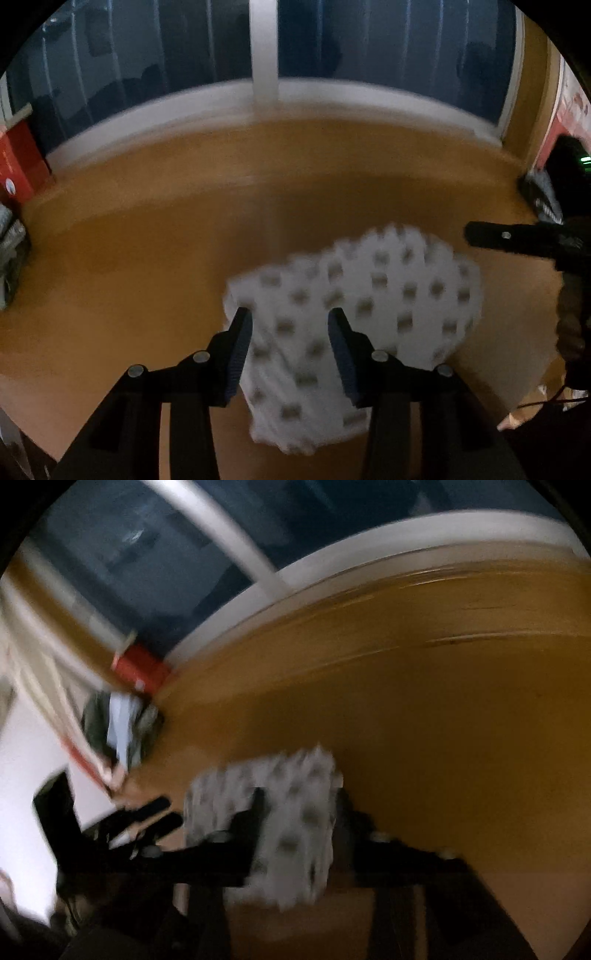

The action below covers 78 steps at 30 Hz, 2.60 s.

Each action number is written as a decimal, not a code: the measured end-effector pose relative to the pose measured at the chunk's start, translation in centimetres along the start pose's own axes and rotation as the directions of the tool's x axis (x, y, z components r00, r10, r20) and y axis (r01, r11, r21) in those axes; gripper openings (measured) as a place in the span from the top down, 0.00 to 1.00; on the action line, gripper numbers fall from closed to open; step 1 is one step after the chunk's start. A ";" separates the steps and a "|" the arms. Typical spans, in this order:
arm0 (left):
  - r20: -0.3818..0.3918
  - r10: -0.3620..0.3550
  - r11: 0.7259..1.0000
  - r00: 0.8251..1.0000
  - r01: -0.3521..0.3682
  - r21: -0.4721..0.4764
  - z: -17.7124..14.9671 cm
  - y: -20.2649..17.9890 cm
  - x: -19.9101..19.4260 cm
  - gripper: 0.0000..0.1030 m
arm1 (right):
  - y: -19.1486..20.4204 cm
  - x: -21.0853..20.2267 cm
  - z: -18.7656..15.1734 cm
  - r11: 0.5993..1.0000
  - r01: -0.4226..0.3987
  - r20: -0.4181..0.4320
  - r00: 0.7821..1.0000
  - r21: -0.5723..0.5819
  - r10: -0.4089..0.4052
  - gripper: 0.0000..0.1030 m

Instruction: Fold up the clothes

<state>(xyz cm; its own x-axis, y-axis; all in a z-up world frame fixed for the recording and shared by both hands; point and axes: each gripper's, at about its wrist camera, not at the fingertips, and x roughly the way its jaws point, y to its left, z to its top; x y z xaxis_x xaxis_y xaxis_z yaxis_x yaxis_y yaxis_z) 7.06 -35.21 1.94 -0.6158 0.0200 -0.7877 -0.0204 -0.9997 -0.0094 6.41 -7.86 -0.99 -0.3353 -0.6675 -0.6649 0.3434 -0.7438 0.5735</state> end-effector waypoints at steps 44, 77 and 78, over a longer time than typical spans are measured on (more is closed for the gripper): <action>-0.240 -0.267 0.961 0.933 0.277 0.006 -2.6 0.4 7.0 0.47 | 7.1 8.6 -0.8 0.894 0.307 0.071 0.951 -0.325 -0.301 0.49; -0.329 -0.250 0.809 0.911 0.383 0.446 10.2 -5.7 16.1 0.12 | 13.4 6.5 -16.2 0.632 0.435 0.064 0.851 -0.642 -0.521 0.79; -0.333 -0.255 0.812 0.908 0.388 0.437 10.2 -5.7 16.3 0.12 | 12.9 5.8 -16.3 0.644 0.441 0.062 0.850 -0.625 -0.523 0.79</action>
<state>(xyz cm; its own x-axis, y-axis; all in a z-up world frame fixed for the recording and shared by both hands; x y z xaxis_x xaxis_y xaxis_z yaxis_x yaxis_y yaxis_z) -10.89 -29.05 -4.55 -0.2915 0.2695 -0.9178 -0.5993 -0.7993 -0.0443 23.21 -20.69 -5.28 -0.5191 -0.1810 -0.8353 0.6216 -0.7508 -0.2235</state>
